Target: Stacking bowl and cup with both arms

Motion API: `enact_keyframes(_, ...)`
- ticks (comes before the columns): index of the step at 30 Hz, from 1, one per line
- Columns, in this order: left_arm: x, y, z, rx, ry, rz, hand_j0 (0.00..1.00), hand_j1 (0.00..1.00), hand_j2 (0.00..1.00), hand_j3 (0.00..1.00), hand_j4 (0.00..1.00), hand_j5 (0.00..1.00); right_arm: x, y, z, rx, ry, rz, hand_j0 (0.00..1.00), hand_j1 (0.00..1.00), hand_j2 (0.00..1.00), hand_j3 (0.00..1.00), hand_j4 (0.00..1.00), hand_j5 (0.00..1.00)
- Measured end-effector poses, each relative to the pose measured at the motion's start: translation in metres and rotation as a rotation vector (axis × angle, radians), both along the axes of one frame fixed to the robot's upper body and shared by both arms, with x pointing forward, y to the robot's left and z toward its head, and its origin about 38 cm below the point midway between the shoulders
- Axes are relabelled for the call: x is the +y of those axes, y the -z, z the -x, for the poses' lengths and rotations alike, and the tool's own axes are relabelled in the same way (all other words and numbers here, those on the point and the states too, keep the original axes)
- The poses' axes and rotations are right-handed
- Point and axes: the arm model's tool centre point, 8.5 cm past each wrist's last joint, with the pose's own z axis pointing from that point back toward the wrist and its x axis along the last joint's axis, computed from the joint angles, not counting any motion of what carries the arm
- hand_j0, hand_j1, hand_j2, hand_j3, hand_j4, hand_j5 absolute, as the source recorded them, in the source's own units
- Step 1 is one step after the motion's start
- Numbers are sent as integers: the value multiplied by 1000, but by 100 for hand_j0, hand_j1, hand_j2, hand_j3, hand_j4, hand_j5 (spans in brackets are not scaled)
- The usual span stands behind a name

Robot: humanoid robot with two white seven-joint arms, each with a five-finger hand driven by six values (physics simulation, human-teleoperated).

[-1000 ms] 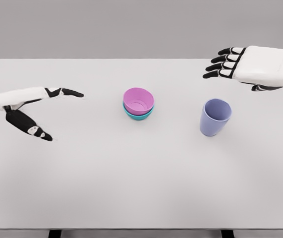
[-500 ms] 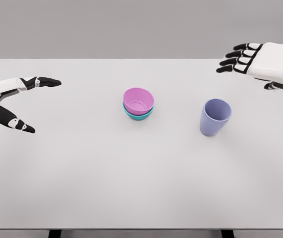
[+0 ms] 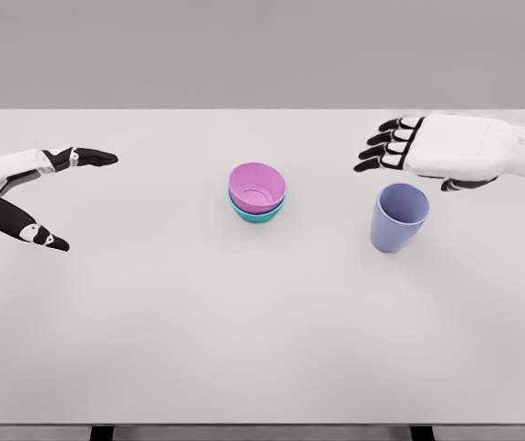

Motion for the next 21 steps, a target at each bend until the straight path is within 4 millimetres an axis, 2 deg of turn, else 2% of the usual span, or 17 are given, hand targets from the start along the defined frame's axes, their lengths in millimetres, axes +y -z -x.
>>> enact_keyframes(8,-2,1,-1,-1,5,5,100,100,100,100,100,100,3,31,-2,85,-5,40,100,100,100,100,100,100)
enact_keyframes(21,-4,0,-1,-1,8,7,100,100,100,100,100,100,-5,46,-9,130,29,54,100,100,100,100,100,100)
